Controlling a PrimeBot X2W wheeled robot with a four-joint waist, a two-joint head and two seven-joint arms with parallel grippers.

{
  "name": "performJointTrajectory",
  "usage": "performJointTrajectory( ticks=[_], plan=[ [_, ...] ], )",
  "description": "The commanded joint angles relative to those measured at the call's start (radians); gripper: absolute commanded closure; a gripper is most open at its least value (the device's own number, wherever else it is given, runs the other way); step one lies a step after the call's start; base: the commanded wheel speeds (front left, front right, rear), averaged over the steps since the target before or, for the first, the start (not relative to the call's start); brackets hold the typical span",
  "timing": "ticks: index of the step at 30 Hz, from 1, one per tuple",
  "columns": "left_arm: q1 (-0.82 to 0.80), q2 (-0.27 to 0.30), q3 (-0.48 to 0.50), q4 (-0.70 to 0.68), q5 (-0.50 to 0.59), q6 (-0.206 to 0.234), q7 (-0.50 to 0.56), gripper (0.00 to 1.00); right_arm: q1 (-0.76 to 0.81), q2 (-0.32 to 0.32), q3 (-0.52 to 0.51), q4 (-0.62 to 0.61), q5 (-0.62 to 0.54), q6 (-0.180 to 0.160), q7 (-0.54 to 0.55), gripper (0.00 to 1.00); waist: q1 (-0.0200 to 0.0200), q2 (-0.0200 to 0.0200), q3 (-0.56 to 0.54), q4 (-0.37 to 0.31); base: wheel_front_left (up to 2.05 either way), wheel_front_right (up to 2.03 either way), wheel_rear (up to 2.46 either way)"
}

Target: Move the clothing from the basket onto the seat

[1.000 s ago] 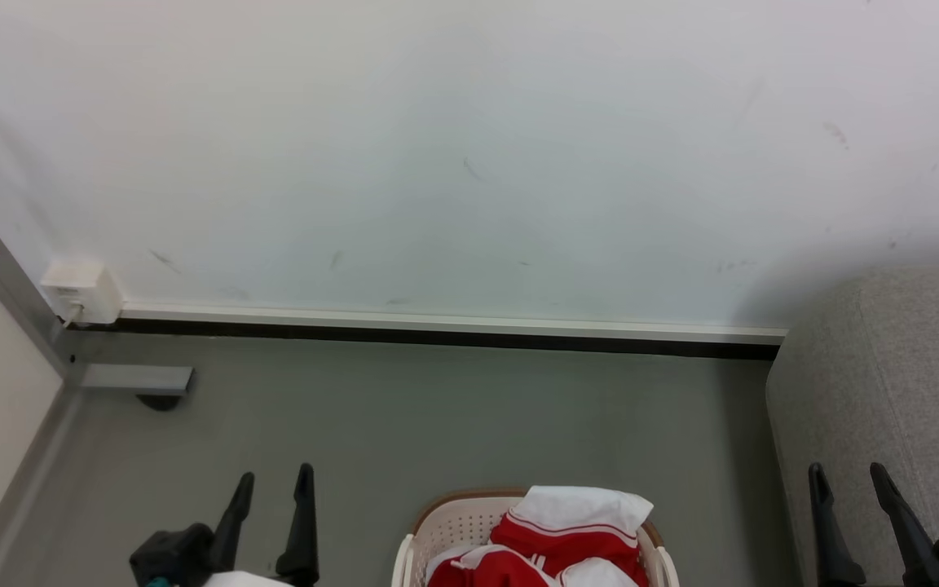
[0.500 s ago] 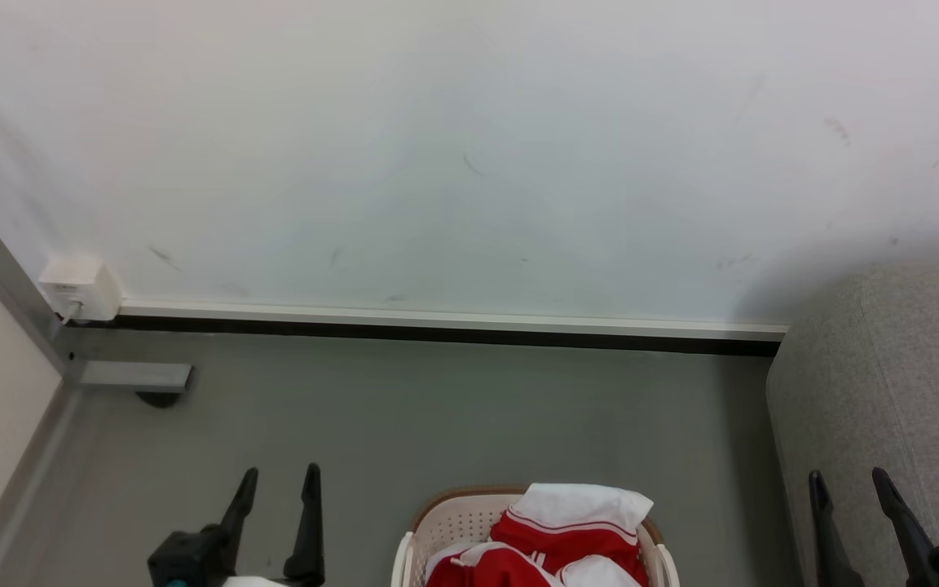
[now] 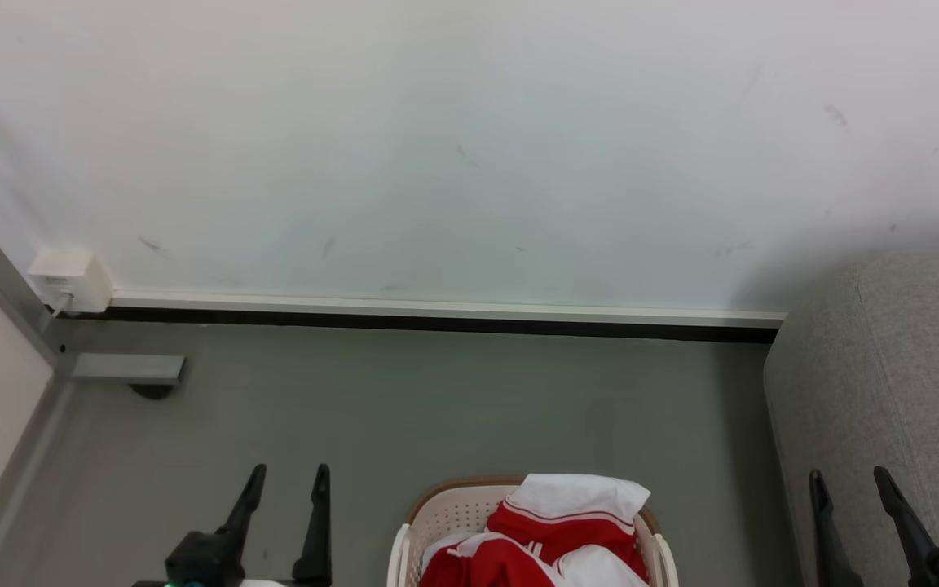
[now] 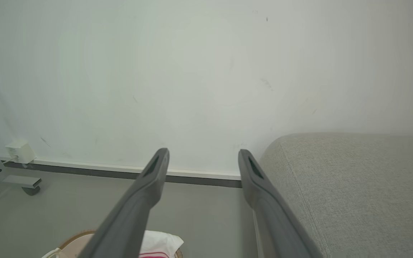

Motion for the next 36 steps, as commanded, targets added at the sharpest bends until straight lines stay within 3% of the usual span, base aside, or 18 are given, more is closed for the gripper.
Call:
performJointTrajectory(
  ticks=[1, 10, 19, 26, 36],
  plan=[
    [-0.006, 0.007, -0.001, 0.004, 0.001, 0.001, -0.001, 0.00, 0.003, -0.002, -0.002, 0.003, 0.002, -0.002, -0.003, 0.00, 0.0000, 0.0000, 0.004, -0.002, 0.00, 0.00, 0.00],
    [-0.071, 0.007, -0.039, 0.004, -0.031, -0.019, -0.001, 0.00, -0.042, 0.000, -0.023, -0.017, 0.035, -0.002, -0.003, 0.00, 0.0000, 0.0000, 0.086, -0.022, 0.00, 0.00, 0.00],
    [-0.255, 0.007, -0.211, 0.081, -0.044, -0.059, -0.001, 0.00, -0.133, -0.003, -0.063, -0.061, 0.046, -0.002, -0.002, 0.00, 0.0000, 0.0000, 0.242, -0.057, 0.00, 0.00, 0.00],
    [-0.438, 0.007, -0.361, 0.267, -0.026, -0.068, -0.001, 0.00, -0.224, -0.007, -0.083, -0.113, 0.053, -0.002, -0.002, 0.00, 0.0000, 0.0000, 0.393, -0.105, 0.00, 0.00, 0.00],
    [-0.648, 0.007, -0.557, 0.576, -0.138, -0.046, 0.064, 0.00, -0.326, -0.002, -0.070, -0.187, 0.062, -0.002, -0.002, 0.00, 0.0000, 0.0000, 0.584, -0.171, 0.00, 0.00, 0.00]
  ],
)
